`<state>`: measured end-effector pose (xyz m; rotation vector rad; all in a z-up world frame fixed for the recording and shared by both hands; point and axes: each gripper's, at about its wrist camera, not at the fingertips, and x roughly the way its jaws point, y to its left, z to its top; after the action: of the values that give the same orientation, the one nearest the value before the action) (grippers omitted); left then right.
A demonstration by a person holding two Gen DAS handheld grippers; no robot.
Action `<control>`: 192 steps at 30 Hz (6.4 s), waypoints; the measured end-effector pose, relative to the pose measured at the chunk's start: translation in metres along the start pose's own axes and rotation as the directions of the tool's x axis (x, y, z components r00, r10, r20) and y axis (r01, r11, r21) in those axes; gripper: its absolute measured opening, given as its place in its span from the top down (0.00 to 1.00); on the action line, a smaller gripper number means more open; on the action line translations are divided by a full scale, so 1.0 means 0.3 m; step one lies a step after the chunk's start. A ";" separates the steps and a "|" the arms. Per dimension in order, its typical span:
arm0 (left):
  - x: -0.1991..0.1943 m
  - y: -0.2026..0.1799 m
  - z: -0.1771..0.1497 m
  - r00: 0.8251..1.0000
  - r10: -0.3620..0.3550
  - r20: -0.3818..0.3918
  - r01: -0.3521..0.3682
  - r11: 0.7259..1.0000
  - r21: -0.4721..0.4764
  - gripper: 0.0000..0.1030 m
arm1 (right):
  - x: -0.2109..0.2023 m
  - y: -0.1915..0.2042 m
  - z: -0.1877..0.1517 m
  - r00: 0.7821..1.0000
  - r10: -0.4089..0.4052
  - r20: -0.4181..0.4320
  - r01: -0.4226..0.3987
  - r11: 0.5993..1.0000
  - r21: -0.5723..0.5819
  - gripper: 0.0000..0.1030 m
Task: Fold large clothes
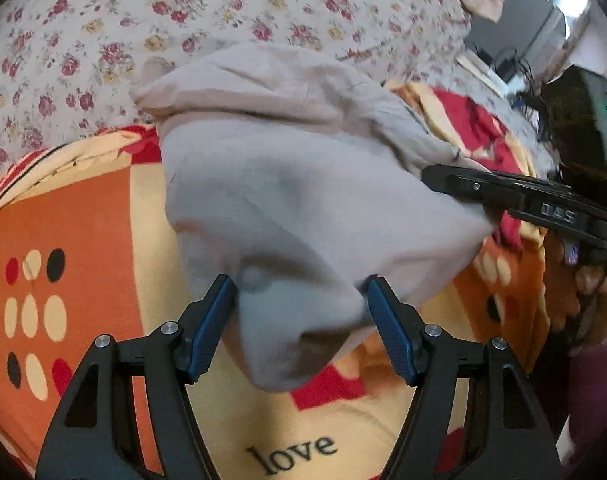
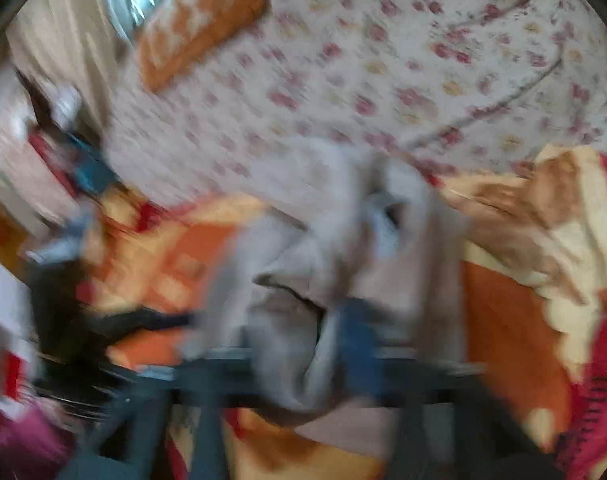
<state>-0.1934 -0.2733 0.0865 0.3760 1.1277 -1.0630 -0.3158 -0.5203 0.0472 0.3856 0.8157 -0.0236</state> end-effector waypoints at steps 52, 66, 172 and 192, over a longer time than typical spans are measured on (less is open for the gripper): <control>0.068 0.007 0.027 0.998 0.050 0.049 -0.048 0.998 -0.031 0.32 | 0.063 -0.106 0.110 0.989 -0.143 0.026 0.141 0.987 0.078 0.58; 0.009 0.133 0.055 0.986 -0.121 0.116 0.148 0.951 -0.270 0.30 | -0.023 -0.181 0.052 0.991 -0.107 0.080 0.090 0.977 0.194 0.47; -0.185 0.005 -0.468 0.979 0.189 0.074 -0.172 0.965 -0.197 0.29 | -0.157 0.307 -0.423 0.988 -0.150 0.027 0.152 0.986 -0.067 0.50; -0.333 -0.043 -0.419 0.924 0.317 0.212 -0.275 0.939 -0.208 0.29 | -0.230 0.405 -0.421 0.964 -0.219 0.150 0.229 0.972 -0.048 0.19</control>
<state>-0.2760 -0.1397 0.1223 0.2589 0.9014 -0.7138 -0.4321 -0.3726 0.0579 0.2255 0.7125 -0.2332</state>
